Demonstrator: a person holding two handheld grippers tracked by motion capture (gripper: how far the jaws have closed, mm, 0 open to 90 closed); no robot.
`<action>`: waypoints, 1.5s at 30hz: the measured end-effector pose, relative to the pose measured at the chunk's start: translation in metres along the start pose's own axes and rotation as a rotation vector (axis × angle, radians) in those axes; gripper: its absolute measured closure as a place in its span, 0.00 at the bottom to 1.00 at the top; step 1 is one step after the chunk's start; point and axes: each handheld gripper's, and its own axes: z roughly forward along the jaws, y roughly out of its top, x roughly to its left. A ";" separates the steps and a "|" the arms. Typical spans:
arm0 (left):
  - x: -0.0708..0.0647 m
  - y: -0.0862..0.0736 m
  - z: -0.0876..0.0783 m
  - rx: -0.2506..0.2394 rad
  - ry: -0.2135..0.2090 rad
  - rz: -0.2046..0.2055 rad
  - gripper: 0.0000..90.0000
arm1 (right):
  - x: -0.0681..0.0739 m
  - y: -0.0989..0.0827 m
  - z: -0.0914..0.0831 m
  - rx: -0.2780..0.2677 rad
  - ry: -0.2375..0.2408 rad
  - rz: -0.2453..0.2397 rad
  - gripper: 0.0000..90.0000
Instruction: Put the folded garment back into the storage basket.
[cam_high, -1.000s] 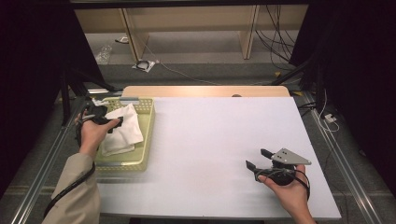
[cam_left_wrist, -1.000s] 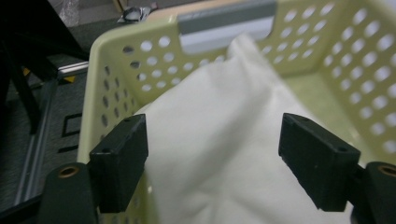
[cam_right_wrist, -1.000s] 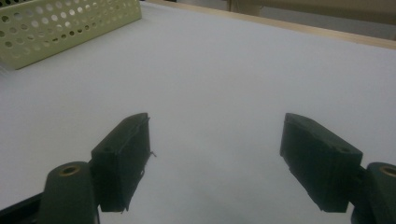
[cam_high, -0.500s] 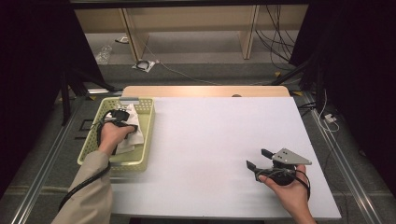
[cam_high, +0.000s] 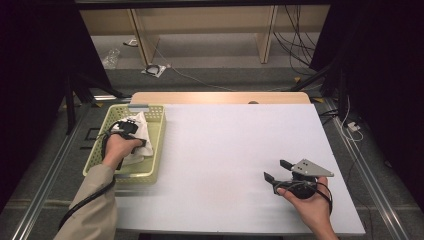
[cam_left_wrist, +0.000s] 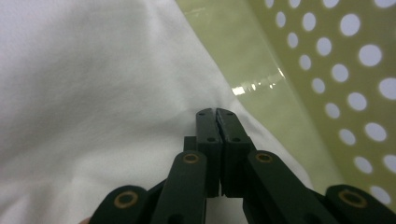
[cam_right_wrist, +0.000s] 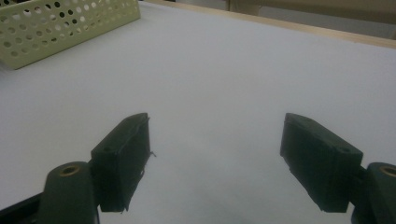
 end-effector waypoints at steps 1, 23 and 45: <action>0.001 -0.001 -0.001 0.004 -0.003 0.002 0.98 | 0.000 0.000 0.000 0.000 0.000 0.001 0.28; 0.011 -0.007 -0.011 0.061 -0.012 0.037 0.99 | 0.000 0.000 -0.001 -0.008 -0.002 0.009 0.28; -0.001 -0.003 -0.027 -0.207 0.025 0.050 0.77 | -0.001 0.001 -0.002 -0.005 -0.004 0.001 0.28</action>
